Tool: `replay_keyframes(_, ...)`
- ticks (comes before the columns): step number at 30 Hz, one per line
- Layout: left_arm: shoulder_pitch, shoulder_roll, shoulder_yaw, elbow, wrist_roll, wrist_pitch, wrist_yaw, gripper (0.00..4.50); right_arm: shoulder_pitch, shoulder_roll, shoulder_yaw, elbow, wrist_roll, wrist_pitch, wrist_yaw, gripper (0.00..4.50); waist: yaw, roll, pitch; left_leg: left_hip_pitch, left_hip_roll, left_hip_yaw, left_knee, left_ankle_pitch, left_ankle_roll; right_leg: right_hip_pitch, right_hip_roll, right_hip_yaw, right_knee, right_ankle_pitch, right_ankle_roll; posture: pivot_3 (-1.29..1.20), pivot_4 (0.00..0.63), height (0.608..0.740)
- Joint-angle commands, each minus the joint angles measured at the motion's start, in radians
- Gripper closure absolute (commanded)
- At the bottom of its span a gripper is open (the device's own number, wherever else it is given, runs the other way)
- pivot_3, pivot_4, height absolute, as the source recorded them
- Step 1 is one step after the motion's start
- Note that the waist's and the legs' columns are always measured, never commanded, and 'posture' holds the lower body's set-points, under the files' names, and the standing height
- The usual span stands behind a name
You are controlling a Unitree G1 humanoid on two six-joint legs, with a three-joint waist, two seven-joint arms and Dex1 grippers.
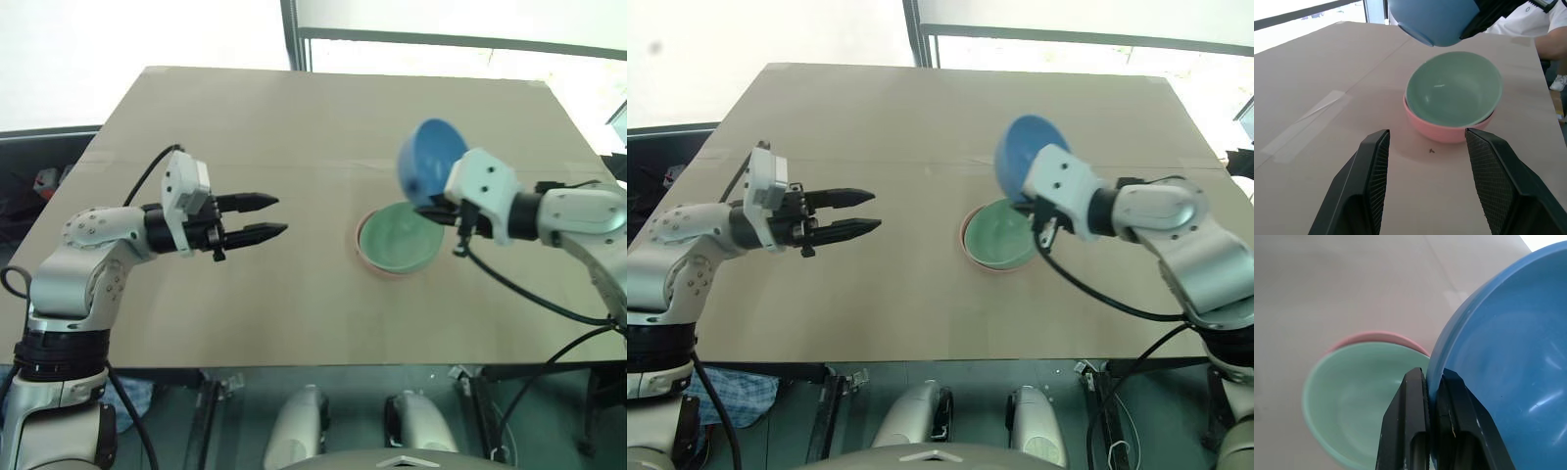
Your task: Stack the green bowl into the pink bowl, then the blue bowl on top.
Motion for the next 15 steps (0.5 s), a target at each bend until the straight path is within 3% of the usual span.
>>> replay_keyframes(1,0.022,0.036,0.056,-0.011,-0.014,-0.024,-0.030,1.89,-0.020,-0.002,0.026,-0.090,0.011,0.012,0.013,4.42,-0.002,0.000,0.000,0.000,0.000,0.000,0.000,0.000,0.000,0.000,0.000,0.000,0.000,0.000,0.000,0.00,0.150,0.740)
replay_keyframes(5,0.041,0.052,0.062,-0.023,-0.008,-0.024,-0.033,1.89,-0.029,-0.009,0.044,-0.111,0.021,0.021,0.032,3.43,-0.002,0.000,0.000,0.000,0.000,0.000,0.000,0.000,0.000,-0.001,0.000,0.000,0.000,0.000,0.000,0.00,0.150,0.740)
replay_keyframes(10,0.038,0.028,0.075,-0.050,-0.058,0.011,-0.013,1.89,-0.074,0.048,-0.036,-0.076,0.056,0.073,-0.012,1.54,-0.003,0.000,0.000,0.000,0.001,0.001,0.001,0.000,0.000,0.000,0.000,0.000,0.001,0.000,0.000,0.00,0.150,0.740)
replay_keyframes(15,0.022,-0.012,0.076,-0.093,-0.092,0.092,0.108,1.89,-0.053,0.119,-0.310,0.005,0.224,0.151,-0.019,1.54,0.002,-0.001,0.000,0.000,0.000,0.000,0.000,0.000,0.000,0.000,0.000,0.000,0.002,0.000,0.000,0.00,0.150,0.740)
